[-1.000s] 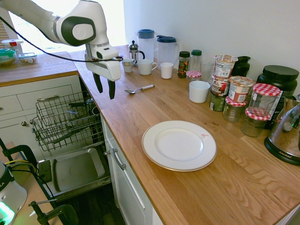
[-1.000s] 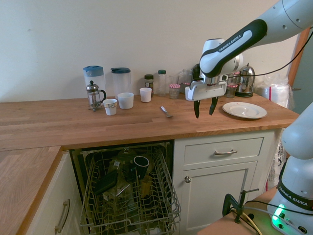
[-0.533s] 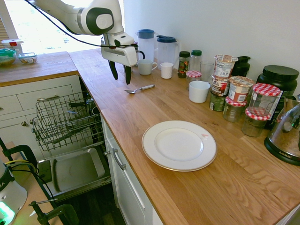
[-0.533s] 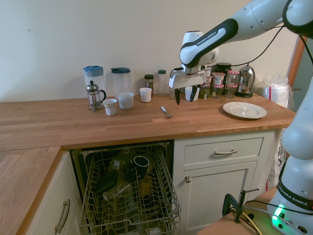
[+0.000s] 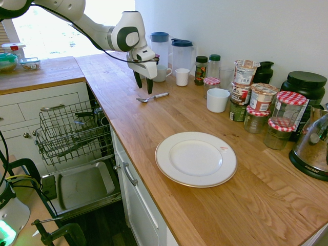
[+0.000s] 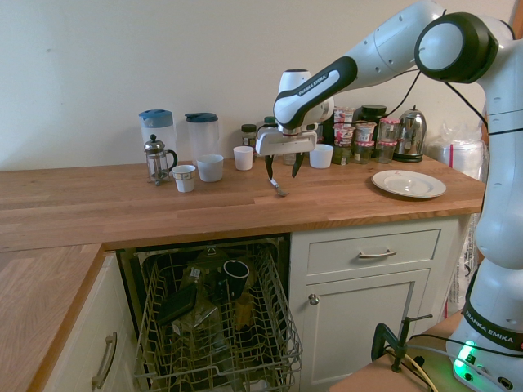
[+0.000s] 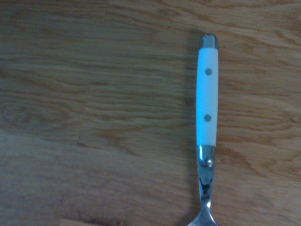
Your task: Put the spoon in the dishwasher
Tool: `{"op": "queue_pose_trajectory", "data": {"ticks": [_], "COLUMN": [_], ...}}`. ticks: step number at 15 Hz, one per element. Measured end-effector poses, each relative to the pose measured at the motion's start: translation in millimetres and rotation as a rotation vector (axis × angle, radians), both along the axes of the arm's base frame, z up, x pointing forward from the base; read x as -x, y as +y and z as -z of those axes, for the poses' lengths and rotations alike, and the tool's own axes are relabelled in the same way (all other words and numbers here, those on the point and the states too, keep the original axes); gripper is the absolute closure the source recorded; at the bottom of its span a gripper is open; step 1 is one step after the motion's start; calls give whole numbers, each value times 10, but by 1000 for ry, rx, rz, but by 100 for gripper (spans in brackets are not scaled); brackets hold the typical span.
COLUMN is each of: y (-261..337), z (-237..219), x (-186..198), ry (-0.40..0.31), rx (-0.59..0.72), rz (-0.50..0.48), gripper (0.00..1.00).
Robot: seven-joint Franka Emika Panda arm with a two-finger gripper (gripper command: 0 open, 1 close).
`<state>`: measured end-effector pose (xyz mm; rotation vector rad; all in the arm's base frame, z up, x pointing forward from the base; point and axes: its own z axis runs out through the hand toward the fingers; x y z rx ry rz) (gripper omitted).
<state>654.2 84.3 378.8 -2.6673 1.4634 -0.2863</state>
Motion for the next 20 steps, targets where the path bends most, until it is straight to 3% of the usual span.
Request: {"op": "queue_pose_trajectory", "data": {"ticks": [3,9,10,20], "y": [46,67,71,54], "z": [163,346,359,418], "x": [-102,-161,-166,-314], "ry": [-1,16,17,13], "rx": [-8,-8,-8,-7], "rz": [72,109,111,132], "gripper": [0,0,100,100]}}
